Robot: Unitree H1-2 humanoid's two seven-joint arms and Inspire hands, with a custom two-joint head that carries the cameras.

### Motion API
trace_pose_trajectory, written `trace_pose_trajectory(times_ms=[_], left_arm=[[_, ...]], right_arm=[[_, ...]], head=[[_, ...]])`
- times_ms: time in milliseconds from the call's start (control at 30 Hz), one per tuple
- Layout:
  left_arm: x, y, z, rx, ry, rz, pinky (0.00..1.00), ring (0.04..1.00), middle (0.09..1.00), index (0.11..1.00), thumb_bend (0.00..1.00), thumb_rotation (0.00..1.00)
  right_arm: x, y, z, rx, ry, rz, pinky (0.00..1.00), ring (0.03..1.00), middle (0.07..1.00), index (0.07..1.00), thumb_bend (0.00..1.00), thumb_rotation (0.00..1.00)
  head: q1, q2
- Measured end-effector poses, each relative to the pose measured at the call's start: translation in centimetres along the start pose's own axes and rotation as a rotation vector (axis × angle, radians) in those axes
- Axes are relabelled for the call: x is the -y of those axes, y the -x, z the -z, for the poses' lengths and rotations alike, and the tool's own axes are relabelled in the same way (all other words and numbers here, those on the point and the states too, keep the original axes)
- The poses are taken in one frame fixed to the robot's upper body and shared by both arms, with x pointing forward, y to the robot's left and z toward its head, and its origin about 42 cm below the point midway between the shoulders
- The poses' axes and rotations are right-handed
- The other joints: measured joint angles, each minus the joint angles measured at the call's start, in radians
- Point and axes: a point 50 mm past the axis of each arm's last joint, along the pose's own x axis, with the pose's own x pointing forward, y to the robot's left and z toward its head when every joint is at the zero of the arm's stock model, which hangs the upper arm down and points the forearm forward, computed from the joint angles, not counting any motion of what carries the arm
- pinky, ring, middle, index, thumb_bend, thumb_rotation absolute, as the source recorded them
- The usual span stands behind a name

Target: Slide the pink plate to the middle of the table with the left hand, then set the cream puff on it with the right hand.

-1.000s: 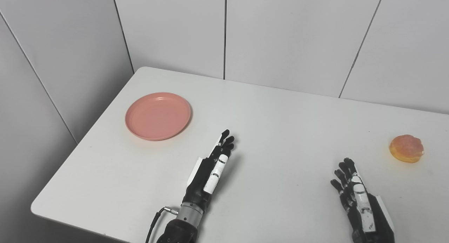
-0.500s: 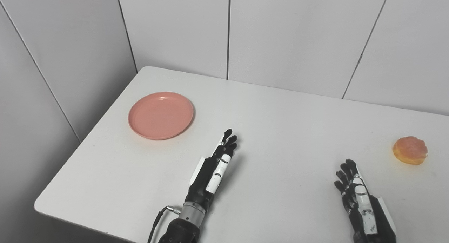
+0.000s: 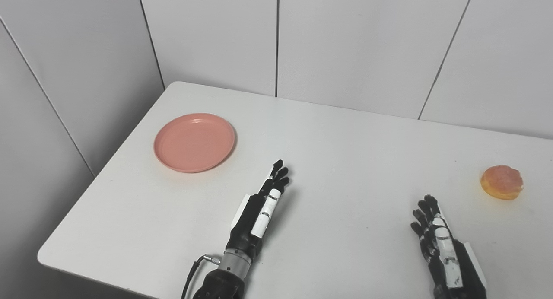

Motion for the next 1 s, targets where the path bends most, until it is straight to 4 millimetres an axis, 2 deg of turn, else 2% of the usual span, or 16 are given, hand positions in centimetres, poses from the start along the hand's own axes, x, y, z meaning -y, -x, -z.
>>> trace_pose_trajectory(times_ms=[233,900,1000], left_arm=[[-0.4,0.5,-0.8,-0.009,0.013,0.008,0.97,0.956,0.961,0.961,0.48,1.0],[-3.0,-1.3,-8.5,0.164,-0.028,-0.009,0.91,0.911,0.925,0.919,0.48,1.0],[-3.4,-1.6,-9.5,0.181,-0.032,-0.036,0.93,0.91,0.924,0.918,0.48,1.0]], right_arm=[[-0.1,0.0,0.0,-0.002,0.007,0.0,1.0,1.0,1.0,1.0,0.17,1.0],[-0.1,-0.1,-0.2,-0.007,-0.003,-0.003,1.0,1.0,1.0,1.0,0.17,1.0],[0.0,-0.1,-0.2,-0.007,-0.007,-0.003,1.0,1.0,1.0,1.0,0.19,1.0]], head=[[0.002,0.008],[0.021,0.034],[0.023,0.034]])
